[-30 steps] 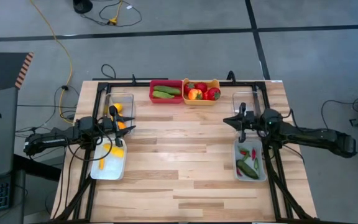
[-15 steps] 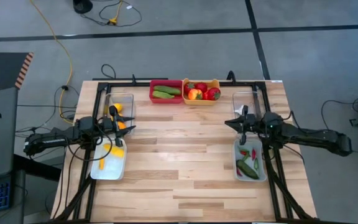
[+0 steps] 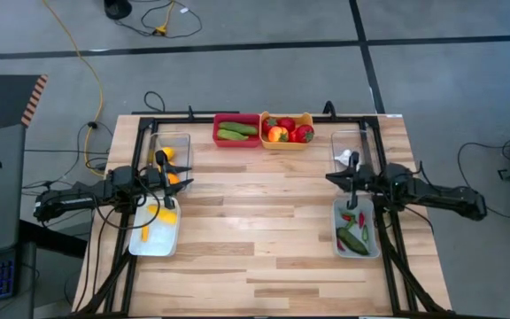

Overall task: Sort produce into baskets
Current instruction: Return to Home Position

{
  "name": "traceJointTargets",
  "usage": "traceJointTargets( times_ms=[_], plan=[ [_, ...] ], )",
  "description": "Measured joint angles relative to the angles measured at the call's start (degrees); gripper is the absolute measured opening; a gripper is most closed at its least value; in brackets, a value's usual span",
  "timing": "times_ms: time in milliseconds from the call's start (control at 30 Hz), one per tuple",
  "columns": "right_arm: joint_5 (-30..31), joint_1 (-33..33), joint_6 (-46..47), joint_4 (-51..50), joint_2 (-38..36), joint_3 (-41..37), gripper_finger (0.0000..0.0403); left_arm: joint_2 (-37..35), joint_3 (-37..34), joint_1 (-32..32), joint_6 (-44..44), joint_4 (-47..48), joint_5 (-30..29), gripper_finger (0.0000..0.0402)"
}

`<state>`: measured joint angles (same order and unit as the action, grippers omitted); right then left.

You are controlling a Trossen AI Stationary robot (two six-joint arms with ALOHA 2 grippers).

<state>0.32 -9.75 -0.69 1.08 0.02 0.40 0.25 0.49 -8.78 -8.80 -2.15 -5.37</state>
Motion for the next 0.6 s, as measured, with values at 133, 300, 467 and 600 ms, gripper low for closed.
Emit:
traceJointTargets(
  times_ms=[133, 300, 467, 600],
  plan=[
    [0.0, 1.0, -3.1, -0.2, 0.1, 0.0, 0.0051, 0.0, 0.0, 0.0, 0.0, 0.0, 0.0, 0.0158],
    [0.0, 1.5, -8.7, -0.3, 0.1, 0.0, 0.0051, 0.0, 0.0, 0.0, 0.0, 0.0, 0.0, 0.0158],
    [0.0, 1.5, -5.9, -0.5, 0.1, 0.0, 0.0051, 0.0, 0.0, 0.0, 0.0, 0.0, 0.0, 0.0158],
    [0.0, 1.4, -4.9, -0.5, 0.1, 0.0, 0.0051, 0.0, 0.0, 0.0, 0.0, 0.0, 0.0, 0.0158]
  ],
)
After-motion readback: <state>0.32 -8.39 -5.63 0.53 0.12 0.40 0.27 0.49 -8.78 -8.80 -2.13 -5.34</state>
